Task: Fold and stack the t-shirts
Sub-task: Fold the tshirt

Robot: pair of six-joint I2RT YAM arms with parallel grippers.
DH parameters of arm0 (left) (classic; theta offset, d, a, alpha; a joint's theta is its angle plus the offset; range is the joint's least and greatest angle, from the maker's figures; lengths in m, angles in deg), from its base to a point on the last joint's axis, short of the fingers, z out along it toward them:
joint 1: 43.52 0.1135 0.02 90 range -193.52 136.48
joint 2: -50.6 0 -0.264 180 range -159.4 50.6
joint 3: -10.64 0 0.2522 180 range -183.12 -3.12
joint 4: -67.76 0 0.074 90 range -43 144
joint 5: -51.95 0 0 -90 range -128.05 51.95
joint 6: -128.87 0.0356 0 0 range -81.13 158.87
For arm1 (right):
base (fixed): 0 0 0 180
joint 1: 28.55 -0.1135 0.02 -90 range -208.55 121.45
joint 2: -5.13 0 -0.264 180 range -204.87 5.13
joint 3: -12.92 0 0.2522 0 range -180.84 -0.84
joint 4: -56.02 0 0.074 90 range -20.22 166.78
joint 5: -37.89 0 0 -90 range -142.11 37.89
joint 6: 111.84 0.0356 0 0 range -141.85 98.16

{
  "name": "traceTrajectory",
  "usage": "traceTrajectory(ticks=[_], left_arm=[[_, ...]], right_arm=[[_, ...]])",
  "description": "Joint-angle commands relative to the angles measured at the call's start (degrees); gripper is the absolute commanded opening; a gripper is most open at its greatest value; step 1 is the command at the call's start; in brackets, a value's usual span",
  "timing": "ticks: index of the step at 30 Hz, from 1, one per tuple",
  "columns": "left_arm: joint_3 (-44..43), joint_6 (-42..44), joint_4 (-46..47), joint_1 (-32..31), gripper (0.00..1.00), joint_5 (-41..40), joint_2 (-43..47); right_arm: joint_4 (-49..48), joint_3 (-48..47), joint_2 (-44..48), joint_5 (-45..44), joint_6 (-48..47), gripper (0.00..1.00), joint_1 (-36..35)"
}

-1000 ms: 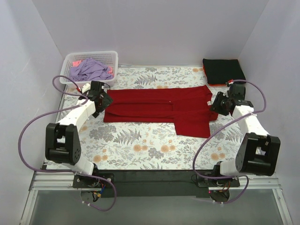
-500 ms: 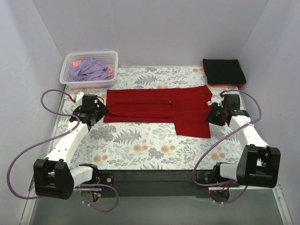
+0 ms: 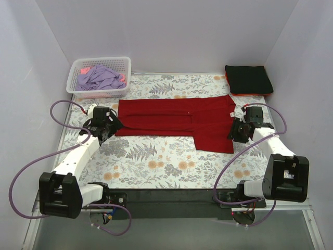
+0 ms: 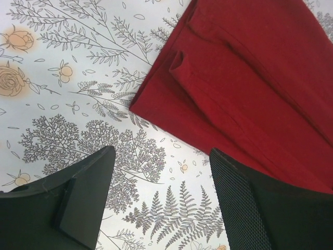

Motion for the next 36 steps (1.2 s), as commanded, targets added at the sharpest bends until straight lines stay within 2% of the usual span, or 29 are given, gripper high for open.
traceTrajectory(ticks=[1, 9, 23, 36], left_arm=[[-2.7, 0.6, 0.7, 0.2, 0.72, 1.9, -2.3], [-10.3, -1.1, -1.5, 0.2, 0.66, 3.2, -12.2], [-19.9, -3.0, -3.0, 0.2, 0.59, 2.7, -26.8], [-23.0, -3.4, -3.2, 0.2, 0.55, 2.9, -32.0]], right_arm=[[-1.3, -2.7, -0.3, -2.1, -0.9, 0.45, -0.3], [-1.6, -9.7, -3.2, -4.2, -0.4, 0.45, 0.4], [-7.5, -14.9, -12.5, -2.1, 4.2, 0.45, 3.0], [-10.9, -15.6, -17.4, 1.9, 5.6, 0.45, 4.0]])
